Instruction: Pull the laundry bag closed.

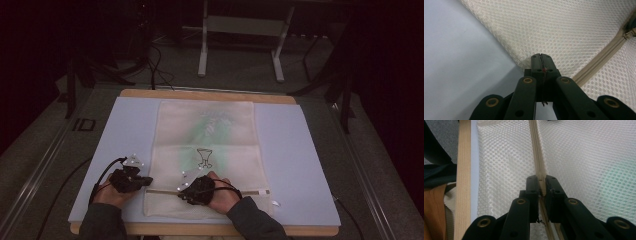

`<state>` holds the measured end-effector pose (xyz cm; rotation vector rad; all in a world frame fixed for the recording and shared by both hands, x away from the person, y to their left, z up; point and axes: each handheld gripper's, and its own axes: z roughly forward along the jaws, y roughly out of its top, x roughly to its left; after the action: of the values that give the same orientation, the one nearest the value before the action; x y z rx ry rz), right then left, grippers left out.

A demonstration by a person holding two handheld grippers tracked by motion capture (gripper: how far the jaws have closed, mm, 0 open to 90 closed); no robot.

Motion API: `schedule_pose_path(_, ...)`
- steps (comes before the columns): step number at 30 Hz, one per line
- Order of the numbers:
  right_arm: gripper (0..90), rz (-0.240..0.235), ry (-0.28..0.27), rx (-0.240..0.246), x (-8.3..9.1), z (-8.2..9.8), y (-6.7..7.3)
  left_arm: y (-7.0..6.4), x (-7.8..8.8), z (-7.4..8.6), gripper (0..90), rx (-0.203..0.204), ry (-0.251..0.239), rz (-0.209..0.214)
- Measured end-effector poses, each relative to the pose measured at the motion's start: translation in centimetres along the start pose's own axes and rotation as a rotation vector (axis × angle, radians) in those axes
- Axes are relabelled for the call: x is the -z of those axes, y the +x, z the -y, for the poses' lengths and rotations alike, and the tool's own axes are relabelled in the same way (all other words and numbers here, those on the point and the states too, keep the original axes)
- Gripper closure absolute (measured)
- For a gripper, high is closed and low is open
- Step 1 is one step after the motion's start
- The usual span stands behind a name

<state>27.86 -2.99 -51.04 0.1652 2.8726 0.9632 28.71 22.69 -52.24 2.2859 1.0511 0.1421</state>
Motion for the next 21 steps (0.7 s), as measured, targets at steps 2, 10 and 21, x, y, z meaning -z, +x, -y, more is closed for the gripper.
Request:
schedule_pose_path(2,82.1,0.0,0.004,-0.004,0.08,0.15,-0.01,0.03,0.01,0.01,89.9,0.003,-0.001,0.002)
schedule_pose_path(10,82.1,0.004,0.01,-0.006,0.46,0.58,-0.17,0.02,0.03,0.0,89.9,0.002,0.003,0.0)
schedule_pose_path(21,82.1,0.001,0.016,-0.014,0.69,1.06,-0.27,0.02,0.02,0.02,89.9,0.005,0.001,0.001)
